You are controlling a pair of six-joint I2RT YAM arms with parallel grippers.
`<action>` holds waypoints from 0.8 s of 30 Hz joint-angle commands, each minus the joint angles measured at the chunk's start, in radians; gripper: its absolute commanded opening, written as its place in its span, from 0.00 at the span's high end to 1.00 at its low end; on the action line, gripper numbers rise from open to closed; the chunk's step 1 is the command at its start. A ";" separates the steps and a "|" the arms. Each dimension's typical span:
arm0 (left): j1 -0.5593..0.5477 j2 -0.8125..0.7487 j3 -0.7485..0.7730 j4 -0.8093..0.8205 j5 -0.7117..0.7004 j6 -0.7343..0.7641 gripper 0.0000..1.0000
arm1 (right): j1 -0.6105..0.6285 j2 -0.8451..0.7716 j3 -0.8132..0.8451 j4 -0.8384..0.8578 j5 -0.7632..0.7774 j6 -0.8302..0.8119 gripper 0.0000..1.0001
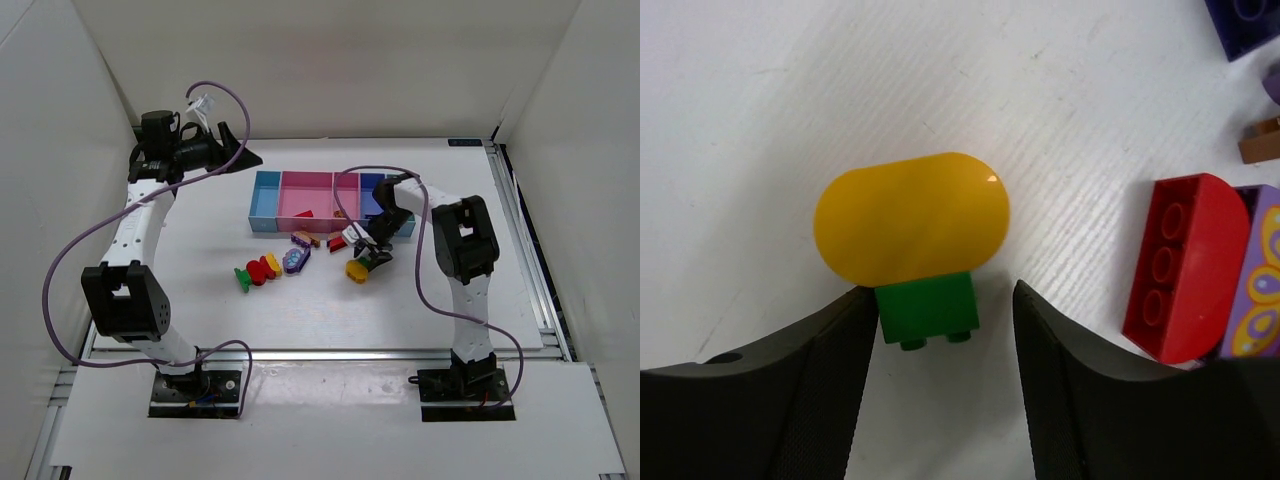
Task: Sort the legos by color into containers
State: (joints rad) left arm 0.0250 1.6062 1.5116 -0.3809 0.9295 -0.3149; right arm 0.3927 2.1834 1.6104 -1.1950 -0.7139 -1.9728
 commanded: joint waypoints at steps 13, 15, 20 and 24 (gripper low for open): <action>0.009 -0.109 -0.086 0.030 0.029 -0.033 0.17 | 0.020 -0.132 -0.118 -0.009 -0.058 -1.005 0.67; 0.009 -0.123 -0.112 0.036 0.029 -0.050 0.17 | 0.023 -0.154 -0.148 0.021 -0.074 -0.976 0.75; 0.006 -0.170 -0.174 0.042 0.032 -0.070 0.18 | 0.044 -0.261 -0.217 0.116 -0.131 -0.806 0.87; 0.000 -0.244 -0.279 0.040 0.037 -0.136 0.19 | 0.093 -0.365 -0.271 0.349 -0.108 -0.427 0.90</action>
State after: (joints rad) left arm 0.0292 1.4490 1.2892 -0.3473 0.9405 -0.3988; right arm 0.4515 1.9118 1.3514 -1.0172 -0.7822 -1.9751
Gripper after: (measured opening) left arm 0.818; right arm 0.416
